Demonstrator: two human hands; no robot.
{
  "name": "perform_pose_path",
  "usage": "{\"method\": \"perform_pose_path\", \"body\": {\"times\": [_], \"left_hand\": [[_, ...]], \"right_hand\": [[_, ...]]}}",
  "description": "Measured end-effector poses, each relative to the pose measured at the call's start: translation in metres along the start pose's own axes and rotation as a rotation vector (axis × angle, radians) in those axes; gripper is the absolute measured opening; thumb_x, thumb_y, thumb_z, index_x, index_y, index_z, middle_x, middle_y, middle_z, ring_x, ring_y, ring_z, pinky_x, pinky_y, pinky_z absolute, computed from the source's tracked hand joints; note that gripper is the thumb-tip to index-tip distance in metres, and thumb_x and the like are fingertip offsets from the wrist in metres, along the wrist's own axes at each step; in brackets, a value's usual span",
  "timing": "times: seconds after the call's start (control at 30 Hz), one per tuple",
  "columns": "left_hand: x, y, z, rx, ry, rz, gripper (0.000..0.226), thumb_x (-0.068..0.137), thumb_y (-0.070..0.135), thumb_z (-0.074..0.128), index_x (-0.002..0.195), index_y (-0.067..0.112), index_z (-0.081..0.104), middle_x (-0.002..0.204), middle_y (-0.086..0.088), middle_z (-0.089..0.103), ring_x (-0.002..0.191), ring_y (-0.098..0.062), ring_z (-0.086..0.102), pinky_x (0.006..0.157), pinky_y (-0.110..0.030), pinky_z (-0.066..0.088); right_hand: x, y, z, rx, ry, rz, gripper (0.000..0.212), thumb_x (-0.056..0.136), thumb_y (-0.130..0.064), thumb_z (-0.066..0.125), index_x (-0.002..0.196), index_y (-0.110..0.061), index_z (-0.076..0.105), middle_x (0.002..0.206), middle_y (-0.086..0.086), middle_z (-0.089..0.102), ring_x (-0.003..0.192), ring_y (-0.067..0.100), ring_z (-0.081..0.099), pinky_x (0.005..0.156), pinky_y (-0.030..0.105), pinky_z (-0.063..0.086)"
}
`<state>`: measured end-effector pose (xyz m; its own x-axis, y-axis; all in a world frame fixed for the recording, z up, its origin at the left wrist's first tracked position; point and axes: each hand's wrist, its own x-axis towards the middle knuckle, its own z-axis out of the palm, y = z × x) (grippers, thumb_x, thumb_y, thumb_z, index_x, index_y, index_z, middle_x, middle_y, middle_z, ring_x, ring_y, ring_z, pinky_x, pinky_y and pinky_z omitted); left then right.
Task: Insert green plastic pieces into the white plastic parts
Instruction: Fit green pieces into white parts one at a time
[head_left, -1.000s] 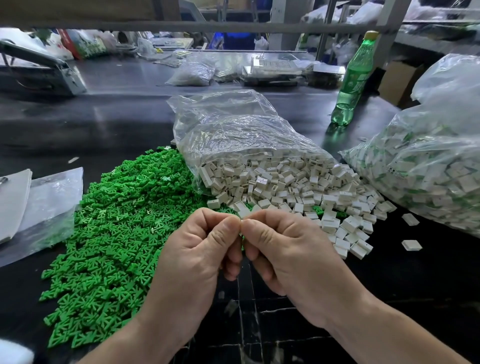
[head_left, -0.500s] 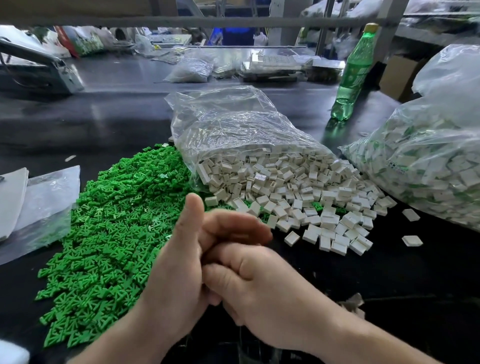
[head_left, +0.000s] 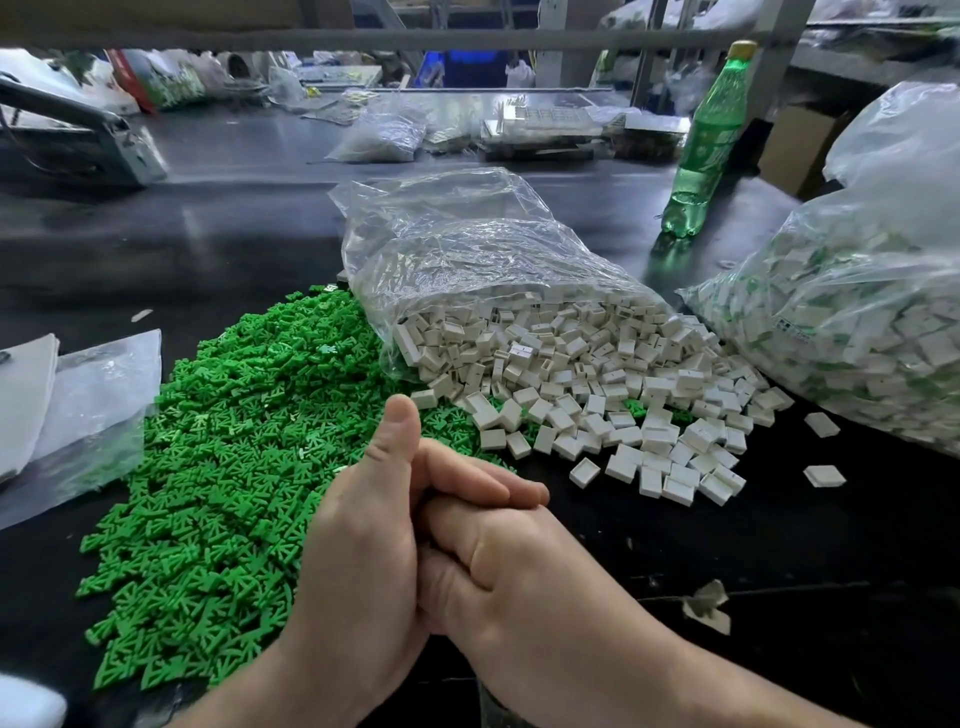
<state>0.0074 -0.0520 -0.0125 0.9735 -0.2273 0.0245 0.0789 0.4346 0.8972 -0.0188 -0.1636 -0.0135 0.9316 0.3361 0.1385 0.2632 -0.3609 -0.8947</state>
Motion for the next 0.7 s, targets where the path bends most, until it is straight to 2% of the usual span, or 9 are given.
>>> {"method": "perform_pose_path", "body": {"times": [0.07, 0.13, 0.2, 0.27, 0.33, 0.47, 0.53, 0.63, 0.7], "left_hand": [[0.004, 0.003, -0.003, 0.013, -0.066, -0.033, 0.072, 0.09, 0.065, 0.039, 0.07, 0.004, 0.071, 0.087, -0.029, 0.071, 0.088, -0.041, 0.071, 0.074, -0.033, 0.058], [0.01, 0.008, -0.007, -0.027, -0.112, -0.04, 0.072, 0.09, 0.068, 0.04, 0.089, 0.004, 0.072, 0.1, -0.03, 0.069, 0.096, -0.04, 0.069, 0.08, -0.04, 0.058], [0.012, 0.01, -0.016, 0.095, -0.151, 0.055, 0.05, 0.088, 0.055, 0.057, 0.102, 0.01, 0.07, 0.107, -0.022, 0.07, 0.103, -0.036, 0.068, 0.087, -0.042, 0.057], [0.011, 0.013, -0.022, 0.421, -0.167, 0.216, 0.025, 0.086, 0.033, 0.069, 0.106, 0.018, 0.07, 0.101, -0.008, 0.074, 0.096, -0.023, 0.071, 0.081, -0.026, 0.057], [0.009, 0.012, -0.025, 0.578, -0.185, 0.284, 0.018, 0.085, 0.021, 0.07, 0.104, 0.023, 0.07, 0.093, -0.001, 0.075, 0.085, -0.013, 0.073, 0.072, -0.016, 0.055], [0.011, 0.008, -0.025, 0.761, -0.104, 0.408, 0.016, 0.08, 0.034, 0.075, 0.095, 0.034, 0.069, 0.1, 0.005, 0.07, 0.091, -0.018, 0.071, 0.076, -0.019, 0.055], [0.01, 0.008, -0.024, 0.827, -0.08, 0.438, 0.014, 0.078, 0.039, 0.07, 0.092, 0.036, 0.068, 0.1, 0.01, 0.068, 0.089, -0.014, 0.069, 0.074, -0.014, 0.051], [0.008, 0.008, -0.021, 0.917, -0.042, 0.521, 0.01, 0.079, 0.035, 0.069, 0.089, 0.034, 0.066, 0.095, 0.014, 0.067, 0.086, -0.006, 0.067, 0.071, -0.006, 0.047], [0.007, 0.009, -0.019, 0.918, -0.035, 0.542, 0.008, 0.081, 0.034, 0.066, 0.088, 0.031, 0.065, 0.093, 0.015, 0.067, 0.085, -0.004, 0.067, 0.071, -0.005, 0.046]], "right_hand": [[0.002, -0.001, -0.004, 0.12, -0.03, 0.034, 0.014, 0.1, -0.016, 0.059, 0.09, -0.017, 0.069, 0.078, -0.006, 0.066, 0.074, 0.006, 0.066, 0.063, 0.029, 0.057], [0.005, 0.0, -0.013, 0.339, -0.035, 0.128, 0.023, 0.1, -0.019, 0.06, 0.08, -0.027, 0.068, 0.063, -0.01, 0.059, 0.051, 0.001, 0.055, 0.044, 0.017, 0.043], [0.008, 0.002, -0.027, 0.578, -0.005, 0.242, 0.03, 0.101, -0.019, 0.058, 0.073, -0.026, 0.066, 0.061, -0.006, 0.054, 0.041, 0.006, 0.042, 0.033, 0.018, 0.03], [0.011, 0.006, -0.039, 0.711, 0.017, 0.286, 0.021, 0.099, -0.02, 0.058, 0.079, -0.017, 0.062, 0.064, 0.0, 0.053, 0.04, 0.009, 0.037, 0.033, 0.016, 0.024], [0.012, 0.01, -0.043, 0.774, 0.01, 0.306, 0.015, 0.092, -0.023, 0.058, 0.081, -0.012, 0.057, 0.065, 0.002, 0.052, 0.04, 0.01, 0.036, 0.034, 0.016, 0.021], [0.014, 0.015, -0.043, 0.848, -0.02, 0.331, 0.014, 0.088, -0.024, 0.055, 0.083, -0.011, 0.055, 0.067, 0.004, 0.051, 0.04, 0.009, 0.035, 0.034, 0.018, 0.018], [0.014, 0.016, -0.044, 0.846, -0.029, 0.332, 0.014, 0.087, -0.024, 0.055, 0.081, -0.011, 0.055, 0.066, 0.004, 0.051, 0.04, 0.009, 0.036, 0.034, 0.018, 0.018], [0.014, 0.019, -0.042, 0.85, -0.024, 0.342, 0.014, 0.086, -0.024, 0.055, 0.078, -0.012, 0.056, 0.066, 0.004, 0.052, 0.04, 0.01, 0.037, 0.034, 0.018, 0.019], [0.015, 0.023, -0.044, 0.998, -0.033, 0.319, 0.01, 0.084, -0.021, 0.055, 0.079, -0.012, 0.056, 0.068, 0.005, 0.055, 0.039, 0.009, 0.042, 0.032, 0.017, 0.022]]}}
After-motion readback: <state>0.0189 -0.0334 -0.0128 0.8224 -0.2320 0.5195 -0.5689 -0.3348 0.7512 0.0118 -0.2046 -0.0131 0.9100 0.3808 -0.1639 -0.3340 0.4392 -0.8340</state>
